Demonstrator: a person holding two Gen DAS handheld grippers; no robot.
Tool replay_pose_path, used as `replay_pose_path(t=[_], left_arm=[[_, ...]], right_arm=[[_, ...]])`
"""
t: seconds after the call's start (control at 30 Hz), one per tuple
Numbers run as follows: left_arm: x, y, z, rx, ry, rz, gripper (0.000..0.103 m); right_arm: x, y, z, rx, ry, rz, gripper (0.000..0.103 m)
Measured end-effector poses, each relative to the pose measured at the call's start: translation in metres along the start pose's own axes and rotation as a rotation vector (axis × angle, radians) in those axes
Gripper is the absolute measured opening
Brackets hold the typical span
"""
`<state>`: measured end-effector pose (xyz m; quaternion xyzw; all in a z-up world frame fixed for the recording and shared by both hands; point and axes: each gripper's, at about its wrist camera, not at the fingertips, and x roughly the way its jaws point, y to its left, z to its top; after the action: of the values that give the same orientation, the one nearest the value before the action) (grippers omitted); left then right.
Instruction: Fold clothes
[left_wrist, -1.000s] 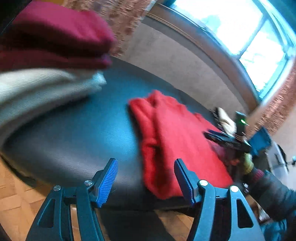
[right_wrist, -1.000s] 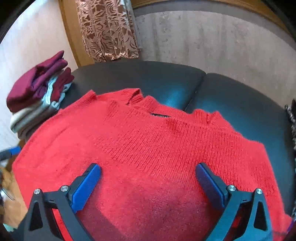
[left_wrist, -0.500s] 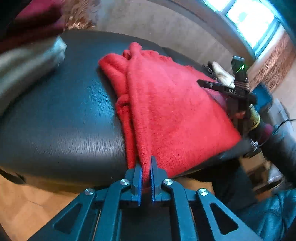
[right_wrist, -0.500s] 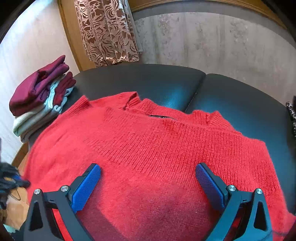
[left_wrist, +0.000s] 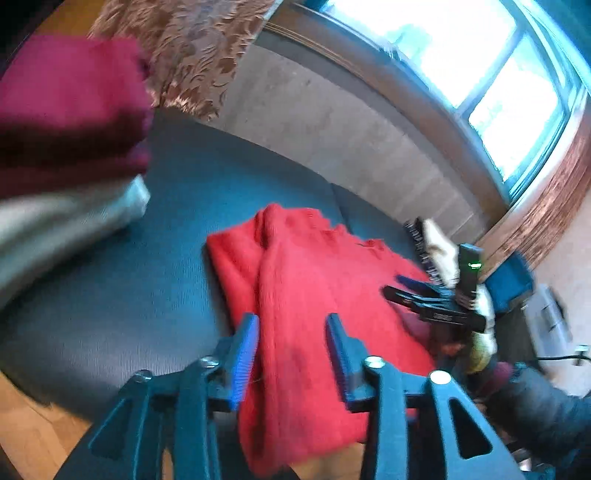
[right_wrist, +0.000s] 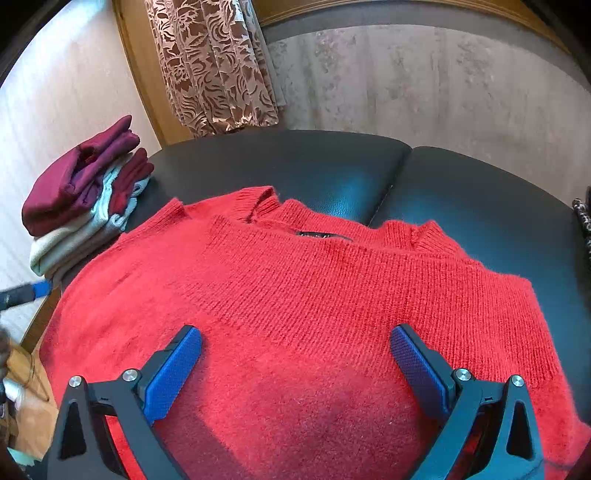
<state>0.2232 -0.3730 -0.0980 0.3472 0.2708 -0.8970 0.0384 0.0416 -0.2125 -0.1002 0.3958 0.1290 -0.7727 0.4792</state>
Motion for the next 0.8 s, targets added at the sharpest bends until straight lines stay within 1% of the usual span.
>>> replay_pose_path(t=[0.03,0.1,0.13,0.17,0.2,0.27,0.33,0.4,0.43,0.47,0.5,0.6,0.63,0.7,0.77,0.8], left_arm=[[0.012,-0.005,0.006,0.030,0.012,0.032,0.044],[0.038,-0.004,0.018,0.058,0.068,0.072,0.044],[0.046,-0.003,0.020,0.055,0.089,0.079,0.041],[0.055,-0.004,0.023,0.063,0.103,0.090,0.031],[0.055,-0.008,0.023,0.078,0.093,0.104,0.007],[0.055,-0.017,0.023,0.106,0.072,0.133,0.008],[0.049,-0.017,0.021,0.118,0.061,0.198,0.008],[0.067,0.007,0.008,0.067,0.124,0.274,0.009],[0.067,0.016,0.004,0.036,0.108,0.253,0.009],[0.064,0.018,0.003,0.026,0.089,0.245,0.009],[0.062,0.015,0.004,0.029,0.088,0.259,0.009],[0.054,0.022,0.006,-0.023,0.074,0.218,0.014],[0.049,0.028,0.007,-0.059,0.069,0.191,0.018],[0.030,0.041,0.009,-0.136,0.036,0.153,0.056],[0.020,0.047,0.007,-0.144,0.028,0.126,0.062],[0.017,0.048,0.007,-0.139,0.047,0.114,0.066]], right_arm=[[0.000,0.000,0.000,-0.001,0.000,0.001,0.103],[0.000,-0.001,0.000,0.000,-0.001,0.002,0.103],[0.000,-0.001,0.000,0.001,-0.002,0.004,0.103],[0.000,-0.002,0.000,0.004,-0.003,0.007,0.103],[0.000,-0.003,0.000,0.007,-0.005,0.012,0.103],[0.000,-0.004,0.001,0.011,-0.008,0.016,0.103],[-0.001,-0.005,0.001,0.017,-0.013,0.024,0.103],[-0.001,-0.007,0.001,0.024,-0.019,0.035,0.103],[-0.001,-0.008,0.001,0.028,-0.023,0.041,0.103],[-0.002,-0.010,0.001,0.034,-0.025,0.050,0.103],[-0.002,-0.011,0.002,0.041,-0.028,0.059,0.103],[-0.003,-0.012,0.001,0.049,-0.034,0.070,0.103],[-0.004,-0.013,0.001,0.052,-0.036,0.073,0.103],[-0.004,-0.013,0.001,0.055,-0.037,0.077,0.103],[-0.005,-0.013,0.001,0.057,-0.039,0.079,0.103],[-0.005,-0.013,0.001,0.058,-0.039,0.081,0.103]])
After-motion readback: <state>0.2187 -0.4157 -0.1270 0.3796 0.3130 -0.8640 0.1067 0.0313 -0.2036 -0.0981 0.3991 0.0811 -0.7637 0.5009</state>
